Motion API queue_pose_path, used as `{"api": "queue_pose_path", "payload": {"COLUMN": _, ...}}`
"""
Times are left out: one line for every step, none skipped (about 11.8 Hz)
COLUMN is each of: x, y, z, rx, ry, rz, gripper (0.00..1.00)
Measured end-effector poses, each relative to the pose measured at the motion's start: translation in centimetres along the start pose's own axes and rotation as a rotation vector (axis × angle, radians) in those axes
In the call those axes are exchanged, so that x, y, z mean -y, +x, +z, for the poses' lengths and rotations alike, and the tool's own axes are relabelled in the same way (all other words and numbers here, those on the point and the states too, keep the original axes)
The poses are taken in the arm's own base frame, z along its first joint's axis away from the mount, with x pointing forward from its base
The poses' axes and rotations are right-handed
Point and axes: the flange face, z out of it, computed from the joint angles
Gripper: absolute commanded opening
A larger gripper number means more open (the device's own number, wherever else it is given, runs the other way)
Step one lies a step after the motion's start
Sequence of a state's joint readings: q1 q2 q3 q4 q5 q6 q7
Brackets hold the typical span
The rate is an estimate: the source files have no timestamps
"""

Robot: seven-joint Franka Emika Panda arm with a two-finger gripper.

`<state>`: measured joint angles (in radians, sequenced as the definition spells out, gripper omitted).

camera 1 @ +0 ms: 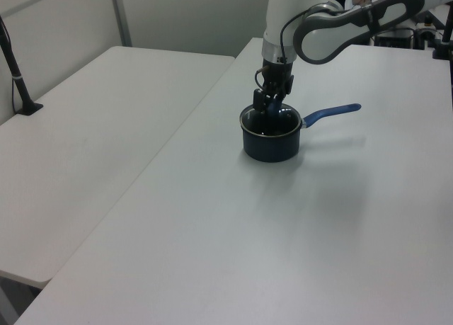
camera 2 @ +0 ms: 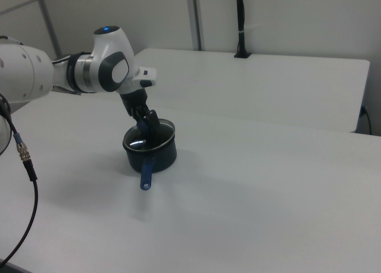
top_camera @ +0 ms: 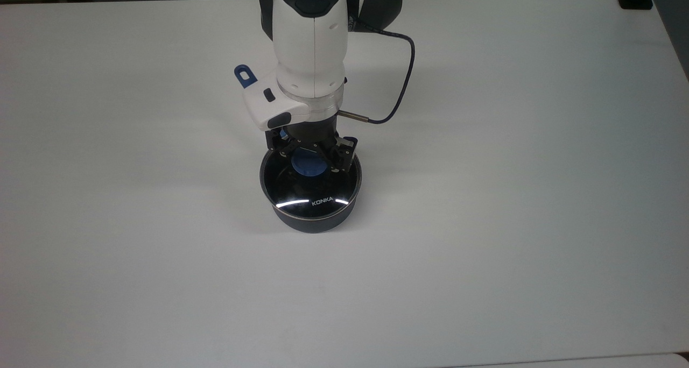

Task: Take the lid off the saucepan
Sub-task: 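Close the gripper on the blue knob of the glass lid, then lift the glass lid off the saucepan and carry it beside the handle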

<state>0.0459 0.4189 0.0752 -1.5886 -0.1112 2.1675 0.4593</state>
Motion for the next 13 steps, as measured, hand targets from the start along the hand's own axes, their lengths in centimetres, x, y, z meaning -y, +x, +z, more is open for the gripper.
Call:
{"api": "queue_pose_path", "payload": {"x": 0.0, "y": 0.2, "z": -0.4, "rx": -0.007, "ry": 0.003, "rz": 0.001, "gripper": 0.61}}
{"api": "queue_pose_path", "payload": {"x": 0.0, "y": 0.3, "z": -1.0, "rx": -0.017, "ry": 0.006, "rz": 0.002, "gripper": 0.61}}
{"api": "queue_pose_path", "payload": {"x": -0.2, "y": 0.4, "z": -1.8, "rx": -0.028, "ry": 0.01, "rz": 0.005, "gripper": 0.61}}
{"api": "queue_pose_path", "payload": {"x": -0.5, "y": 0.5, "z": -2.7, "rx": -0.038, "ry": 0.012, "rz": 0.009, "gripper": 0.61}}
{"api": "queue_pose_path", "payload": {"x": -1.3, "y": 0.5, "z": -3.7, "rx": -0.028, "ry": 0.002, "rz": -0.005, "gripper": 0.61}}
{"api": "queue_pose_path", "payload": {"x": -2.9, "y": 0.5, "z": -5.0, "rx": 0.0, "ry": -0.018, "rz": -0.036, "gripper": 0.61}}
{"api": "queue_pose_path", "payload": {"x": -5.3, "y": 0.4, "z": -6.5, "rx": 0.038, "ry": -0.041, "rz": -0.08, "gripper": 0.61}}
{"api": "queue_pose_path", "payload": {"x": -8.3, "y": 0.1, "z": -8.1, "rx": 0.085, "ry": -0.062, "rz": -0.14, "gripper": 0.61}}
{"api": "queue_pose_path", "payload": {"x": -11.8, "y": -0.3, "z": -9.4, "rx": 0.131, "ry": -0.075, "rz": -0.206, "gripper": 0.61}}
{"api": "queue_pose_path", "payload": {"x": -15.9, "y": -0.9, "z": -10.2, "rx": 0.164, "ry": -0.08, "rz": -0.265, "gripper": 0.61}}
{"api": "queue_pose_path", "payload": {"x": -20.0, "y": -1.7, "z": -10.2, "rx": 0.19, "ry": -0.079, "rz": -0.306, "gripper": 0.61}}
{"api": "queue_pose_path", "payload": {"x": -23.8, "y": -2.7, "z": -9.3, "rx": 0.224, "ry": -0.075, "rz": -0.331, "gripper": 0.62}}
{"api": "queue_pose_path", "payload": {"x": -26.8, "y": -3.7, "z": -7.6, "rx": 0.254, "ry": -0.068, "rz": -0.334, "gripper": 0.61}}
